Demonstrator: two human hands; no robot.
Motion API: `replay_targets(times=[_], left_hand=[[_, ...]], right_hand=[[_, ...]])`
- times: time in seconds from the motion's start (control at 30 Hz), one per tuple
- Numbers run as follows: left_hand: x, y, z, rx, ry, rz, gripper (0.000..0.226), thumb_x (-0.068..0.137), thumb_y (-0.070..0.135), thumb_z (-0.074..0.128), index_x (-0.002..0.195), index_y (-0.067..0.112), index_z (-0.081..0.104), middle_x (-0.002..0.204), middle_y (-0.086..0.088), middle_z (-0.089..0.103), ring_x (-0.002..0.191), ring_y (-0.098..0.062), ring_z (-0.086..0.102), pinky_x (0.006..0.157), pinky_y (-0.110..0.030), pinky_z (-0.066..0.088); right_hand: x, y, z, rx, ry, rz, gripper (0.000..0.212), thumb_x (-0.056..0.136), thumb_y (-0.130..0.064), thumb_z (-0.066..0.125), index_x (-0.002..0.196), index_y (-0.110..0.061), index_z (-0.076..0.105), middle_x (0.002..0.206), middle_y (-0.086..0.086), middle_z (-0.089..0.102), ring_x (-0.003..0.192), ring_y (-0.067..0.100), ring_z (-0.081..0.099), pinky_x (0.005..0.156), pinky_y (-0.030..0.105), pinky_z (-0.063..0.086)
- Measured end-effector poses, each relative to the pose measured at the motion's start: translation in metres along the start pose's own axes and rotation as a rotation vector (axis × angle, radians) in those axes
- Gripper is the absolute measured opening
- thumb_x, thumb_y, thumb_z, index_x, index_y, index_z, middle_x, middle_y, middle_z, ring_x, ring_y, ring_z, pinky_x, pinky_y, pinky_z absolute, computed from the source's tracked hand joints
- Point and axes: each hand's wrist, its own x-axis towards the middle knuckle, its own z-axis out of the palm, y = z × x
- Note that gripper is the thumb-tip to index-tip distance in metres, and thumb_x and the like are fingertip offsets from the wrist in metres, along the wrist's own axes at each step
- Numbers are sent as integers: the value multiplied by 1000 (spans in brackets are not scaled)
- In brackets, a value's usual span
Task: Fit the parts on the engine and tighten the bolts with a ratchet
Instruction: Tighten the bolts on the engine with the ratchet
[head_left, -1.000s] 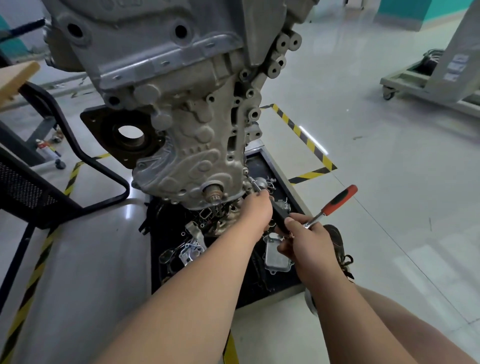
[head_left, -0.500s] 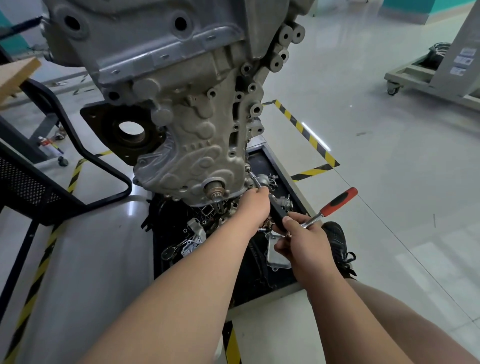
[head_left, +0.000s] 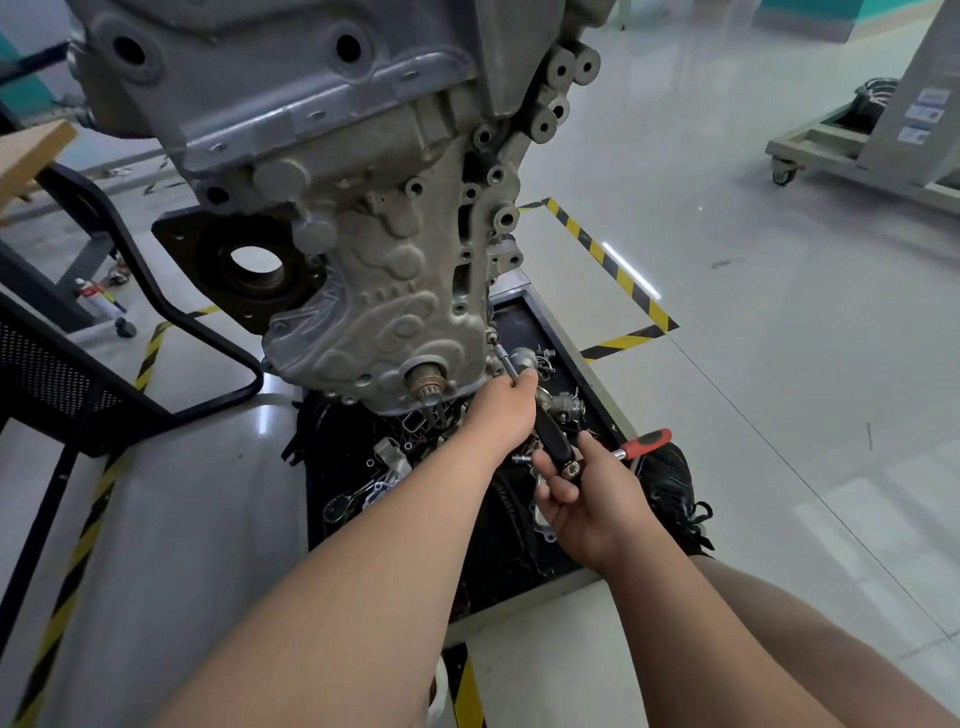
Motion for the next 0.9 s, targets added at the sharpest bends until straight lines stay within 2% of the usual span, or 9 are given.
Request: replay_targets(times=[0.13,0.23,0.33,0.43,0.53,0.6,0.67,0.8,0.9], left_hand=[[-1,-5,2,107,-82,1,48,98,54,31,78,18,56,82,-3,60,72,-19,55,69,-33,44],[-2,-5,3,124,-70,8,44,100,51,30,88,17,56,80,0,55,71,-18,52,72,-33,46],[-4,-3,0,126,-65,8,46,100,48,31,95,13,60,86,-5,57,75,-22,54,73,-34,46],[-4,-2,-2,130,-68,7,47,99,49,34,93,12,62,82,-4,57,80,-25,57,73,-34,46],[-7,-2,-3,111,-79,4,46,98,51,37,87,14,62,84,-5,61,73,-20,56,69,-32,45],[-8,-3,-3,100,-89,-5,48,97,51,39,97,10,63,98,-12,65,84,-27,60,73,-34,46],[-9,-4,-3,91,-93,-17,44,97,50,41,92,11,59,104,-15,65,96,-33,62,73,-34,45],[-10,-5,-6,92,-101,-35,40,96,51,44,73,18,49,76,-1,55,83,-29,58,70,-31,41],[-10,-5,-6,97,-101,-50,39,95,52,44,75,19,50,75,1,53,81,-27,56,71,-32,42]], right_hand=[[6,4,-4,-260,32,-195,20,103,-29,44,105,-12,54,66,10,65,36,9,43,47,26,51],[5,14,-10,-822,149,-616,14,100,-28,49,113,-25,50,75,0,66,59,9,61,58,31,52],[3,25,-12,-1071,118,-727,20,100,-32,47,117,-39,39,80,-13,61,73,0,58,61,23,44],[2,25,-6,-857,163,-653,15,102,-34,42,113,-25,46,86,0,66,72,15,62,67,38,54],[2,19,-1,-591,140,-483,20,103,-35,39,104,-21,52,82,8,66,60,17,60,48,26,52],[2,18,0,-423,79,-360,29,104,-35,38,109,-12,55,74,10,61,45,13,51,48,27,50],[0,19,2,-312,37,-286,32,105,-33,38,108,-8,56,67,9,56,34,10,39,49,28,52],[-4,18,5,-184,-4,-199,30,106,-32,38,98,-8,54,58,7,53,31,10,27,46,26,52],[-5,17,5,-136,-29,-142,30,105,-33,38,100,-8,55,56,7,54,30,10,25,47,26,52]])
